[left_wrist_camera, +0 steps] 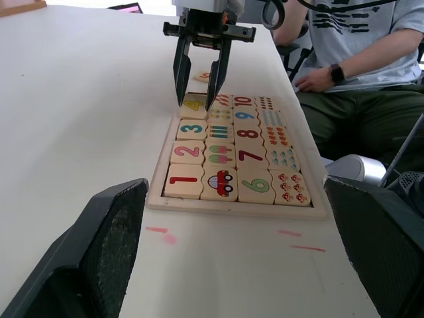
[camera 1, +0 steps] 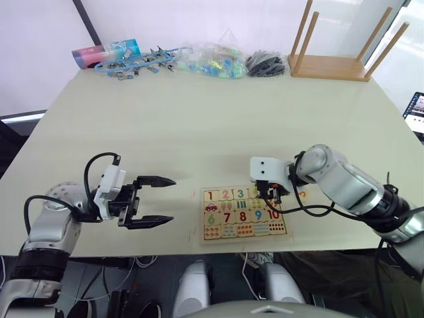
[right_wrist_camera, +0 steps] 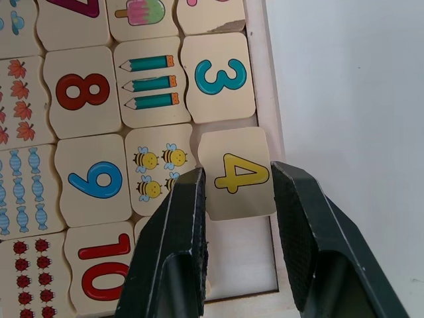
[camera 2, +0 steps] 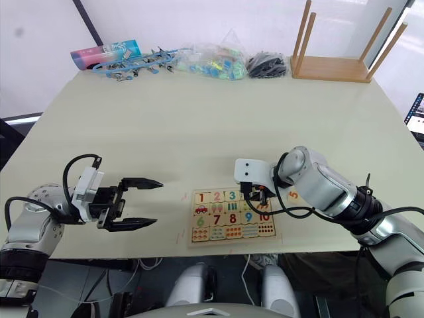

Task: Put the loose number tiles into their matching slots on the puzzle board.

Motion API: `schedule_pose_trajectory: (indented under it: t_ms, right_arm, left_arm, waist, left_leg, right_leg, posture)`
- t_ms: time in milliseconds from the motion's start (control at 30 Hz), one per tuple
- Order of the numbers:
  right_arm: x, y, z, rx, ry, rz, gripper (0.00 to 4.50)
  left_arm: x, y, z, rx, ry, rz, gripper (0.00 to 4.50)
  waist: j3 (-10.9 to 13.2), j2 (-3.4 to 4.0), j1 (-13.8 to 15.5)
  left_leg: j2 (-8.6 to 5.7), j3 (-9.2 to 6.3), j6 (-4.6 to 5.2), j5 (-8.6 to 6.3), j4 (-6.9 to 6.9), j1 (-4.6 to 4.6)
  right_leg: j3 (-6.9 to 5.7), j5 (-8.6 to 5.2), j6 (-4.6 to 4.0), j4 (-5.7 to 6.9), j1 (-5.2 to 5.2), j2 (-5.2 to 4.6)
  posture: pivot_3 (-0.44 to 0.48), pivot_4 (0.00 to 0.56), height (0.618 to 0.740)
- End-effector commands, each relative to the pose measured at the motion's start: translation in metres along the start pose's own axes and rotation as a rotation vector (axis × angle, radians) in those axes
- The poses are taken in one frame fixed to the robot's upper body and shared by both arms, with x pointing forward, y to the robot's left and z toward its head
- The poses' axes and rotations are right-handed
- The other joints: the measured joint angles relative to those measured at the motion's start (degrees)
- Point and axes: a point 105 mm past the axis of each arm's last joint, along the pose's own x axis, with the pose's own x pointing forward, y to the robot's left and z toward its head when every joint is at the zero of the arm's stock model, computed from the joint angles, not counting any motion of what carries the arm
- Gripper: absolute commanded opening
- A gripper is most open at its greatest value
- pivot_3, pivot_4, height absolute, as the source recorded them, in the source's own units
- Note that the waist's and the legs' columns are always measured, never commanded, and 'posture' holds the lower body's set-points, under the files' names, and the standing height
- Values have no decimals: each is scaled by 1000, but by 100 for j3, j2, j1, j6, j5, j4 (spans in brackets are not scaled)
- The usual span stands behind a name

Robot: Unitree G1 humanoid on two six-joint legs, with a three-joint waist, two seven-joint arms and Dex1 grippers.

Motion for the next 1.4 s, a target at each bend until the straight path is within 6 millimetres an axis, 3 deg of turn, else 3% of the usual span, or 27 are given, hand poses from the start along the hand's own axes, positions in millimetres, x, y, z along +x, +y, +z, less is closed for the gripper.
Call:
schedule_pose_trajectory:
  t_ms: [33,1400]
  right_arm:
    - [-3,-1,7,-39,-13,-8,881]
    - [-9,-4,12,-17,-8,27,881]
  left_arm:
    - [-4,-3,9,40,1,-22,4500]
    - [-4,-2,7,40,2,-12,4500]
  waist:
    - [0,0,0]
    - [0,0,0]
  left_leg:
    - [0,0,0,0,0,0]
    - [0,1,0,0,0,0]
  right_leg:
    - [0,0,0,0,0,0]
    - [-1,0,0,0,-1,0]
  posture:
    - [0,150,738]
    - [0,150,738]
